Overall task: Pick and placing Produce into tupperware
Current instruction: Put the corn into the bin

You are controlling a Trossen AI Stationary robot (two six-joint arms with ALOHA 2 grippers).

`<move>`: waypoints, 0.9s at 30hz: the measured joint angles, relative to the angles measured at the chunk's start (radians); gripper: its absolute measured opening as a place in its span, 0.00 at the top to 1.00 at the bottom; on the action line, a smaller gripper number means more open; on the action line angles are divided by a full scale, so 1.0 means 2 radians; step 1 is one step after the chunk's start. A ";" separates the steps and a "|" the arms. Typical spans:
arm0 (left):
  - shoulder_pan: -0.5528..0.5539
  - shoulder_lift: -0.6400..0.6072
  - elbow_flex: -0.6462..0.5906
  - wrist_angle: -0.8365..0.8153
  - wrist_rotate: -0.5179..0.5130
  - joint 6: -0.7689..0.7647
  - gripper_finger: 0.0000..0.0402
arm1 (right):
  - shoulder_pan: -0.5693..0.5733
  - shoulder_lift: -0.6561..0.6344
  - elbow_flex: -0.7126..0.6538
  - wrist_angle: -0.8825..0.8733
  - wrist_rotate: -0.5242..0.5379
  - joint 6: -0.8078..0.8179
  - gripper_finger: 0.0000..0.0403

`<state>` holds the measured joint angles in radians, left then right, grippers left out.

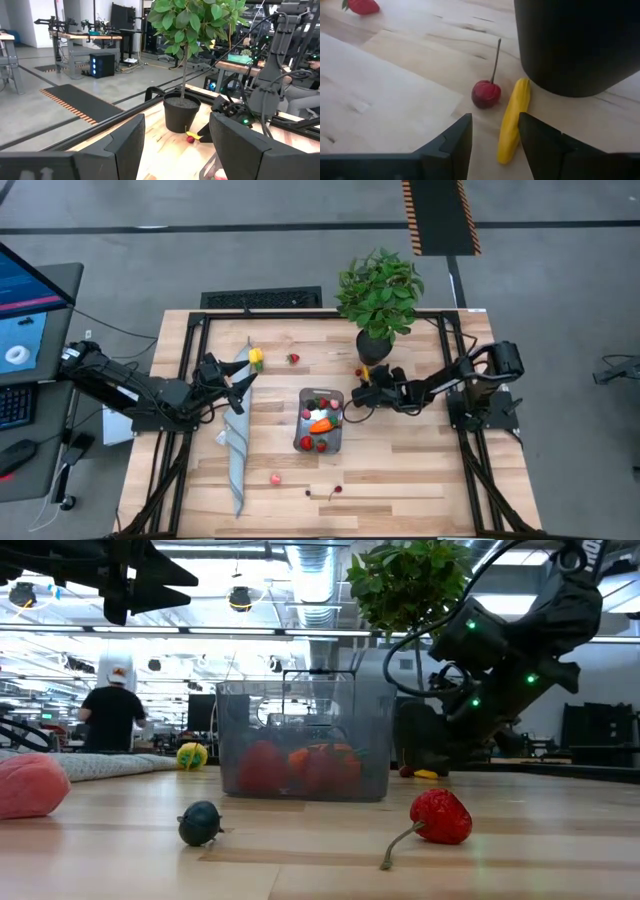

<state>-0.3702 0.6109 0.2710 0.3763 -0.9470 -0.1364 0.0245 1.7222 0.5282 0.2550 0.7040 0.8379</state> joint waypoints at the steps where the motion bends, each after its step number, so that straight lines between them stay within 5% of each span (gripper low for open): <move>1: 0.000 0.000 0.000 0.000 0.000 0.000 0.47 | -0.002 0.000 0.000 0.000 -0.003 0.000 0.56; 10: 0.000 0.000 0.000 0.000 0.000 0.000 0.47 | -0.010 0.000 0.000 -0.006 -0.011 0.008 0.64; 23: 0.000 0.000 0.000 0.000 0.002 0.000 0.47 | 0.007 -0.001 0.000 -0.006 -0.023 0.009 0.95; 27: 0.000 0.000 0.000 0.000 0.002 0.000 0.47 | 0.025 -0.005 0.000 -0.008 -0.028 0.009 0.97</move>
<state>-0.3702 0.6109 0.2708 0.3763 -0.9440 -0.1371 0.0745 1.7115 0.5285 0.2382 0.6483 0.8562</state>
